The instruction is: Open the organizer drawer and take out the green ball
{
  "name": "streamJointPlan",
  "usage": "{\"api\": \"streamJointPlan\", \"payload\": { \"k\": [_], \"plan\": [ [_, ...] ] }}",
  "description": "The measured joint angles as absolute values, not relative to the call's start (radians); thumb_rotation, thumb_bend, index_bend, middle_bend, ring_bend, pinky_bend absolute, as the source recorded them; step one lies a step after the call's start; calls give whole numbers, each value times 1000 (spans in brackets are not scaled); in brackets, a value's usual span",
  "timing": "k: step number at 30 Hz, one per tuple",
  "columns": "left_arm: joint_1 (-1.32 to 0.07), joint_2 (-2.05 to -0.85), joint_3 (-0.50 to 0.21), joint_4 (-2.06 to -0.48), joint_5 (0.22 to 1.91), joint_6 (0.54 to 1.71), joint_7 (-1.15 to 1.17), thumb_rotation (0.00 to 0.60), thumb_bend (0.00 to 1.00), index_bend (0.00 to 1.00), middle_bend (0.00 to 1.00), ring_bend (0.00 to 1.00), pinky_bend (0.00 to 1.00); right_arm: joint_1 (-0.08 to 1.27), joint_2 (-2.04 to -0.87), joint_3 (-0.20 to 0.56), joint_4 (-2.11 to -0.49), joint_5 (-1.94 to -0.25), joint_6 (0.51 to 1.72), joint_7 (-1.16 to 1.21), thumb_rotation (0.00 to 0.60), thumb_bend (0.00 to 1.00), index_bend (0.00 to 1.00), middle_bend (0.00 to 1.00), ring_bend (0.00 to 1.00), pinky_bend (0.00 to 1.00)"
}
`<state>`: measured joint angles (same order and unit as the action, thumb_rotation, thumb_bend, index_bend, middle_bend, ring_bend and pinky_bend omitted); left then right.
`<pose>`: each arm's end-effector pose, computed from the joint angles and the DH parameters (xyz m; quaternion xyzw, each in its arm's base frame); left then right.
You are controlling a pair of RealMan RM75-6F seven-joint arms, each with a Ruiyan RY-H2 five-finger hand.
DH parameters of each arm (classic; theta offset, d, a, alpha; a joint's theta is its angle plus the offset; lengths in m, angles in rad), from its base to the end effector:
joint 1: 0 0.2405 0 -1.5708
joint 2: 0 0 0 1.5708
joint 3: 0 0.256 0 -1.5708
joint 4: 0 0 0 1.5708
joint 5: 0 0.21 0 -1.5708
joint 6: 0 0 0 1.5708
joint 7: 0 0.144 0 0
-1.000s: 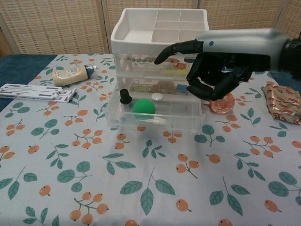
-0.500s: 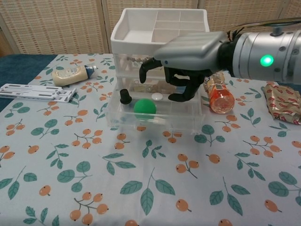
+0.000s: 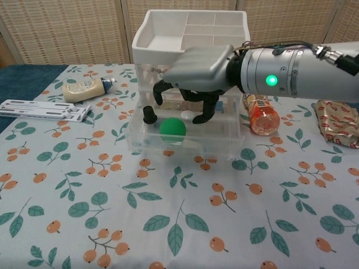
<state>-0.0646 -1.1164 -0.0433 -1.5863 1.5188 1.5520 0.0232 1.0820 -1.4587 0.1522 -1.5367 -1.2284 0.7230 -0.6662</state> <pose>-0.3138 0.1735 0.1693 -0.5926 -0.3562 -0.3897 0.6083 -0.0344 -0.3559 -0.0236 0.8946 -0.0559 0.2967 0.3293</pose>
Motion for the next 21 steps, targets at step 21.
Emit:
{"api": "streamJointPlan", "payload": {
  "k": [21],
  "plan": [
    [-53,-1116,-40,-1576,1514,1553,11,600,230,109,207,240,150,1121,-1511,113,-1468,-1307,742,-704,600,352,259,934,994,1000]
  ]
}}
